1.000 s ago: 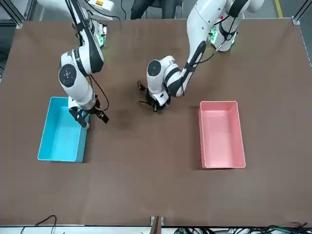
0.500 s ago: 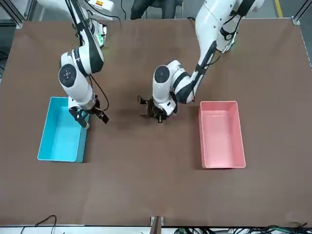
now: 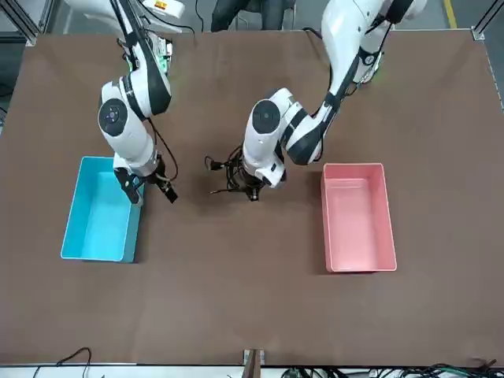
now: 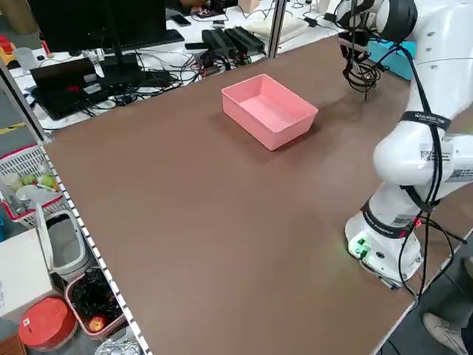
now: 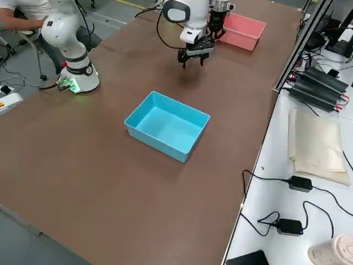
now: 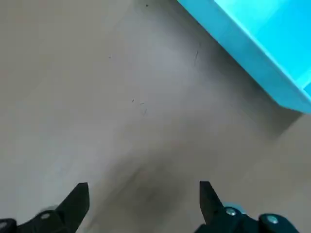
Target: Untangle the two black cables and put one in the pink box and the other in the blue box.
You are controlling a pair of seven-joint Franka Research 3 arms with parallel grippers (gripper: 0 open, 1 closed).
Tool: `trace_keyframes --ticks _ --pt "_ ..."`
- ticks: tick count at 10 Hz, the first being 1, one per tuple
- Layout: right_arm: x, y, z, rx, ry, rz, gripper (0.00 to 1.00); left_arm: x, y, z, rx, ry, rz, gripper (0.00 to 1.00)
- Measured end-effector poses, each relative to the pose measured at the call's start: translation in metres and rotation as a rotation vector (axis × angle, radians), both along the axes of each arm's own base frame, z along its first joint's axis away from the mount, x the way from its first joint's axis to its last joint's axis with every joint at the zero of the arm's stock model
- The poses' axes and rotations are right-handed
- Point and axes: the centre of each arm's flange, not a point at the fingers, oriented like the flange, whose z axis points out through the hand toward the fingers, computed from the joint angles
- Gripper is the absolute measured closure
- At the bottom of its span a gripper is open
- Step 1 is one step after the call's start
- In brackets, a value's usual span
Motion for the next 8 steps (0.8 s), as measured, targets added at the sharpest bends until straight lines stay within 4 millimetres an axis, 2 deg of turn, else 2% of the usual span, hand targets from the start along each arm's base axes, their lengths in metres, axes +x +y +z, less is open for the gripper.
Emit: trace_keyframes --ticks 5,8 --pt "-0.012 0.023 0.006 -0.003 0.081 -0.136 0.0 0.014 -0.01 0.045 -0.085 -0.023 0.135 0.86" --pt "-0.018 0.046 0.016 0.019 0.09 -0.177 0.0 0.017 -0.014 0.059 -0.111 -0.034 0.143 0.86"
